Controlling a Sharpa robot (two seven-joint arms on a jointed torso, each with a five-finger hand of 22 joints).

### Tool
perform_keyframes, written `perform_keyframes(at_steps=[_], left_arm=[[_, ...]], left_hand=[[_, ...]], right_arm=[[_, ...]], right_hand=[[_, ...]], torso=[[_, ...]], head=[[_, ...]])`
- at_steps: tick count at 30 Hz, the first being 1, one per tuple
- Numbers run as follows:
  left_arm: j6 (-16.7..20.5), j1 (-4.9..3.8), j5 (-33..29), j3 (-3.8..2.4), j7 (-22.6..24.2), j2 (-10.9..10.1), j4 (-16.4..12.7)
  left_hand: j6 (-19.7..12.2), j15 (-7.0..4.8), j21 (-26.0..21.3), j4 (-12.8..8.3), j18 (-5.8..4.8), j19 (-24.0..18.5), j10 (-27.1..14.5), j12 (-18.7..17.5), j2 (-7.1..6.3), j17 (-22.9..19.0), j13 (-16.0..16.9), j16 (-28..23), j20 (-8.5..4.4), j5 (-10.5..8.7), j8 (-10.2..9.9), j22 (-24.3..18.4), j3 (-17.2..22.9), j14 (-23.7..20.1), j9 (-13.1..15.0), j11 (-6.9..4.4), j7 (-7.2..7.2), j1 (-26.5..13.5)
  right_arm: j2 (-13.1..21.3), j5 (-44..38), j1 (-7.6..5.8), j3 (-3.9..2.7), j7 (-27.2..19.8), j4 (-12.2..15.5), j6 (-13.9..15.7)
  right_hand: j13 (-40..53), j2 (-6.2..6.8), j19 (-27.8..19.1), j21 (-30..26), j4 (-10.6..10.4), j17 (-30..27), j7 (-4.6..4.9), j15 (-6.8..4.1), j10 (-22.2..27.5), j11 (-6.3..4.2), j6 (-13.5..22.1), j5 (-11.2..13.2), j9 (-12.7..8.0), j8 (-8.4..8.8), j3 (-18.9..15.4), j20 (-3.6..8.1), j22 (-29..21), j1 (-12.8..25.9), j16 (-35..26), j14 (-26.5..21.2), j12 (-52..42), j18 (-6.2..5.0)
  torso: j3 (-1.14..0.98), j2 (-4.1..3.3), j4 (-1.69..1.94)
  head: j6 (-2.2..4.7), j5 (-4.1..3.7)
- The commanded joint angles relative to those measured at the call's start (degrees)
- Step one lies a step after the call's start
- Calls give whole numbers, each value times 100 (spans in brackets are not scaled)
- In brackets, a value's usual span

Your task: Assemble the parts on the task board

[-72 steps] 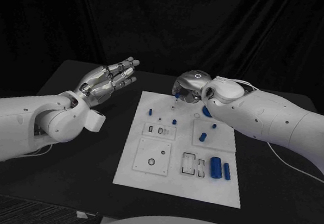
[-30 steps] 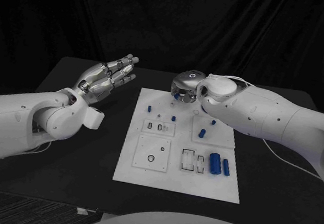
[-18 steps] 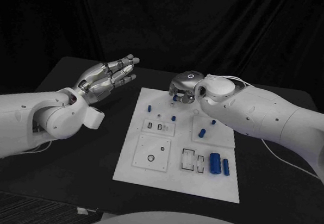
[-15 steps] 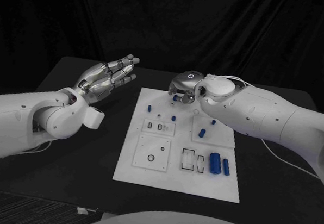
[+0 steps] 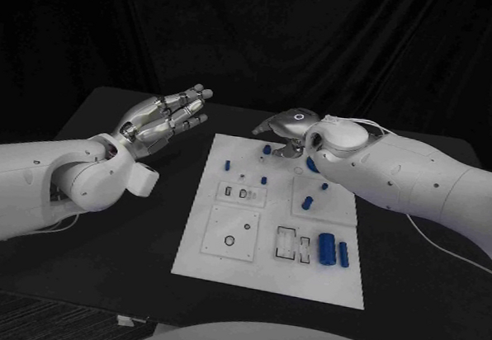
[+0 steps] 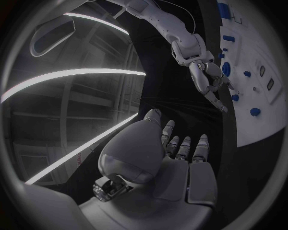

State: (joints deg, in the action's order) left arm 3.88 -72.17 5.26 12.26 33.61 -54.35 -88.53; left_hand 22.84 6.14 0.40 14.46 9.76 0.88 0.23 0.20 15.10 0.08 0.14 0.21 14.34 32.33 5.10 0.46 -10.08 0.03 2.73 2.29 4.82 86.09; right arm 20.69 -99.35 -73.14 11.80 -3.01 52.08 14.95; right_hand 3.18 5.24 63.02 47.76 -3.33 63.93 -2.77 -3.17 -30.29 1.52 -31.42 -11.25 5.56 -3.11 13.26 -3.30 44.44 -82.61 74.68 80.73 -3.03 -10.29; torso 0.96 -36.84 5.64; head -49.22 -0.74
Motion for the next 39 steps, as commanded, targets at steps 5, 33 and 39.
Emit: perform_keyframes(at_steps=[5, 33, 39], left_arm=[[-41, -1, 3, -6, 57, 2, 8], [-190, 123, 4, -5, 55, 96, 152], [-207, 129, 4, -5, 47, 102, 165]], left_hand=[[32, 48, 32, 3, 57, -6, 12, 7, 23, -8, 4, -21, 42, 35, 21, 7, 40, -3, 5, 36, -5, 47], [27, 51, 31, -6, 56, -7, 8, 5, 38, -8, 2, -21, 46, 40, 23, 6, 67, -3, 3, 44, 1, 67], [29, 53, 34, -8, 56, -4, 9, 6, 42, -8, 3, -21, 47, 40, 25, 8, 73, -3, 3, 46, 3, 72]], right_arm=[[775, 937, -294, -3, -269, 884, 1097], [1790, 1356, -126, 0, 389, 1026, 210], [1720, 1355, -68, 0, 615, 883, 46]], right_hand=[[94, -7, 233, -9, -225, 234, 135, 12, -751, 32, -395, 342, -24, -80, -240, -10, 117, 88, 183, 147, -79, 40], [8092, -50, 969, 250, -996, 2607, 757, -8, -5459, -173, -1957, 359, 193, -371, -875, 9, 1180, 668, 1532, 927, -8348, 230], [8682, 151, 1508, 1587, -1213, 2607, 799, 1, -5971, -135, -1968, 326, 262, -323, -802, 22, 2407, 768, 1532, 927, -8697, 445]], torso=[[-2, 3, -3], [-22, 82, -128], [-13, 76, -114]], head=[[-4, 51], [-78, 34], [-78, 16]])
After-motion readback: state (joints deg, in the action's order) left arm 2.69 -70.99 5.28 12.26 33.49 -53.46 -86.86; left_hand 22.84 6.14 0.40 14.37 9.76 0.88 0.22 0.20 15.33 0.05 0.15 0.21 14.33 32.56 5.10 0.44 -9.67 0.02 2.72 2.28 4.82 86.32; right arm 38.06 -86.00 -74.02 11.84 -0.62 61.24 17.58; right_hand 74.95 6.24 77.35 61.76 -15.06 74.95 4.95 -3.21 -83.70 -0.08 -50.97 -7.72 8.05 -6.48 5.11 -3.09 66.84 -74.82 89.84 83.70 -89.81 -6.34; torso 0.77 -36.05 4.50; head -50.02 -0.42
